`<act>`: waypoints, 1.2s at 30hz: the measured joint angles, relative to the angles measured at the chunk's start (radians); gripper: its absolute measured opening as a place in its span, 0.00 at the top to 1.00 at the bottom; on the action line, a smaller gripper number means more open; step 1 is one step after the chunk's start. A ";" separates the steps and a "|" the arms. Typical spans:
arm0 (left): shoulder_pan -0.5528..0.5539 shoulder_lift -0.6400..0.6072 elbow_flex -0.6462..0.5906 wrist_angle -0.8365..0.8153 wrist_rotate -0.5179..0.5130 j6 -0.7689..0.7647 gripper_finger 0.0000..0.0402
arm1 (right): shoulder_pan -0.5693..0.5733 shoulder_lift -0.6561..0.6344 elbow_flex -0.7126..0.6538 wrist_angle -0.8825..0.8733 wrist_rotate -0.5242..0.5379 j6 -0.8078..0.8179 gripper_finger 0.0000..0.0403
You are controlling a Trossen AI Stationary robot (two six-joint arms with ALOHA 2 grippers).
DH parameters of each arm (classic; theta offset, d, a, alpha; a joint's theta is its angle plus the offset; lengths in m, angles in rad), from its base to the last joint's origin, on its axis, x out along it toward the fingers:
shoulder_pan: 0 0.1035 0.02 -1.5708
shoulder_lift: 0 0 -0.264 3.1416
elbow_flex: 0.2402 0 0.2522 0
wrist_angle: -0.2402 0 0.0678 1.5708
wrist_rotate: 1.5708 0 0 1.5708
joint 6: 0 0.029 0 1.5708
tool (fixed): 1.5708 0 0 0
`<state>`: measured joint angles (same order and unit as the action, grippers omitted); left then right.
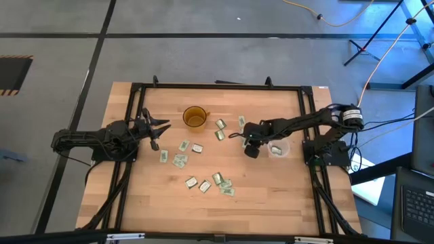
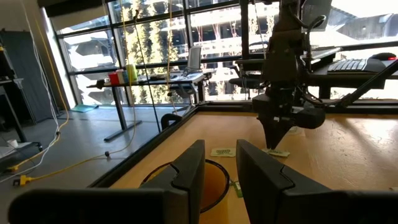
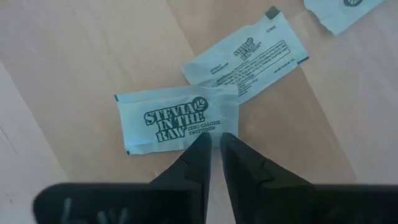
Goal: Pick and place items into bin
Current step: Put the stevia packet into the transparent bin
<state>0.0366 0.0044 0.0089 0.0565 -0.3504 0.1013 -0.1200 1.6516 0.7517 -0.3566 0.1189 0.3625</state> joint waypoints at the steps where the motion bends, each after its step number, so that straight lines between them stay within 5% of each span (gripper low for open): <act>1: 0.000 0.000 0.000 0.000 0.000 0.000 0.79 | -0.003 0.002 0.000 -0.004 -0.008 0.001 0.89; 19: 0.000 0.000 0.000 0.000 0.000 0.000 0.79 | -0.009 0.000 0.012 -0.048 -0.009 0.024 0.99; 36: 0.000 0.000 0.000 0.000 0.001 0.000 0.79 | 0.114 -0.396 0.159 -0.588 0.000 0.182 1.00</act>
<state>0.0365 0.0044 0.0090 0.0564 -0.3491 0.1009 -0.0063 1.2560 0.9105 -0.9442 0.1185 0.5441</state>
